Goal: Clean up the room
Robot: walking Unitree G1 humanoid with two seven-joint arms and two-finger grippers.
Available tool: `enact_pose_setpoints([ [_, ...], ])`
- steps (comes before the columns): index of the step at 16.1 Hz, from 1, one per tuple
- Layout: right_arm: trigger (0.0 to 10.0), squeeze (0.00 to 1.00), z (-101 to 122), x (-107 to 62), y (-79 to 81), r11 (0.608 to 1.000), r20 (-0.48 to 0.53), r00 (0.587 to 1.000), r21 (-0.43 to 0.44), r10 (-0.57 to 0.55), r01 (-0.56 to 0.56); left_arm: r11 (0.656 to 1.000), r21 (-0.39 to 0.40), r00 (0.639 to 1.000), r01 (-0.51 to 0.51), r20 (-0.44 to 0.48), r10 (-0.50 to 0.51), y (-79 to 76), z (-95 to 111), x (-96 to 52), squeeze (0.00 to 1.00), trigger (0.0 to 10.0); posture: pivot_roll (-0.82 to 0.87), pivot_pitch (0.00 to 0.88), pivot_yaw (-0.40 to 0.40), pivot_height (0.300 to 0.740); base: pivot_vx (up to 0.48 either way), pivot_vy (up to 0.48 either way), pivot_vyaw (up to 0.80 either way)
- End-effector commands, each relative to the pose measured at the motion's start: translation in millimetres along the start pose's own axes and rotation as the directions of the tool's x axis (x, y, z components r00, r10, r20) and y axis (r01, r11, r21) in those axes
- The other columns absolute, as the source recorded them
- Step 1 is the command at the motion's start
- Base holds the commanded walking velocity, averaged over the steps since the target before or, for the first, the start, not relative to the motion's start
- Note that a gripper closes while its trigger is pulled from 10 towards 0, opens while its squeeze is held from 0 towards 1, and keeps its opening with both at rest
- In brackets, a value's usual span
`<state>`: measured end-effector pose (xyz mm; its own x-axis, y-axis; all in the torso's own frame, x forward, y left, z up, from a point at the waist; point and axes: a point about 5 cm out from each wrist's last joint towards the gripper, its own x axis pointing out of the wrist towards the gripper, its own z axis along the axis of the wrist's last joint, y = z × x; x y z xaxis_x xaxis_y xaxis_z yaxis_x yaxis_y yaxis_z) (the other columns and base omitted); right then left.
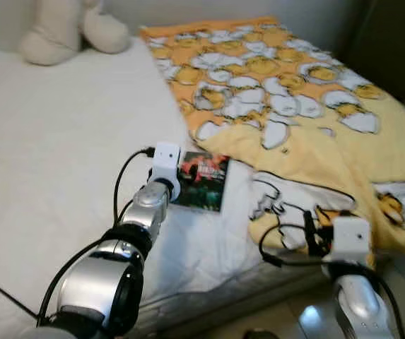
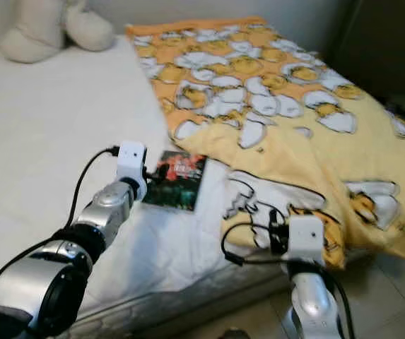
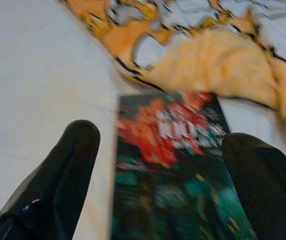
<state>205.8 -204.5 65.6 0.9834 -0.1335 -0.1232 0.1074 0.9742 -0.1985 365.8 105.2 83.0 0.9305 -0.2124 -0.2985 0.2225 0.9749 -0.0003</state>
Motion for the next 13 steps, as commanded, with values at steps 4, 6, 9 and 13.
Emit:
enact_pose_setpoints([
  [4, 10.0, 0.0, -5, -40.5, -4.2, 1.0, -0.077, 0.997, -0.019, 0.001, -0.003, 1.0, 0.024, 0.997, 0.004, -0.075, -0.003, -4.5, -12, -0.7, 0.0, 10.0, -0.38, 0.232, 0.008, 0.74, 0.0, 0.0, 0.0],
  [6, 10.0, 0.0, -4, -66.5, -3.0, 1.0, -0.123, 0.992, -0.024, 0.001, -0.004, 0.992, 0.077, 0.992, -0.101, -0.069, 0.106, 8.2, -12, -2.0, 0.0, 10.0, -0.42, 0.277, 0.002, 0.74, 0.0, 0.0, 0.0],
  [9, 10.0, 0.0, -6, -78.0, -0.5, 1.0, -0.156, 0.988, -0.018, 0.003, -0.006, 0.98, 0.073, 0.98, -0.183, -0.067, 0.188, 21.8, -10, -3.4, 0.0, 10.0, -0.41, 0.288, 0.006, 0.74, 0.0, 0.0, 0.0],
  [13, 10.0, 0.0, -4, -76.6, 0.9, 1.0, -0.168, 0.986, -0.021, 0.02, -0.024, 0.987, -0.039, 0.966, -0.159, -0.213, 0.147, 14.9, -41, -10.3, 0.0, 10.0, -0.4, 0.288, 0.001, 0.74, 0.0, 0.0, 0.0],
])
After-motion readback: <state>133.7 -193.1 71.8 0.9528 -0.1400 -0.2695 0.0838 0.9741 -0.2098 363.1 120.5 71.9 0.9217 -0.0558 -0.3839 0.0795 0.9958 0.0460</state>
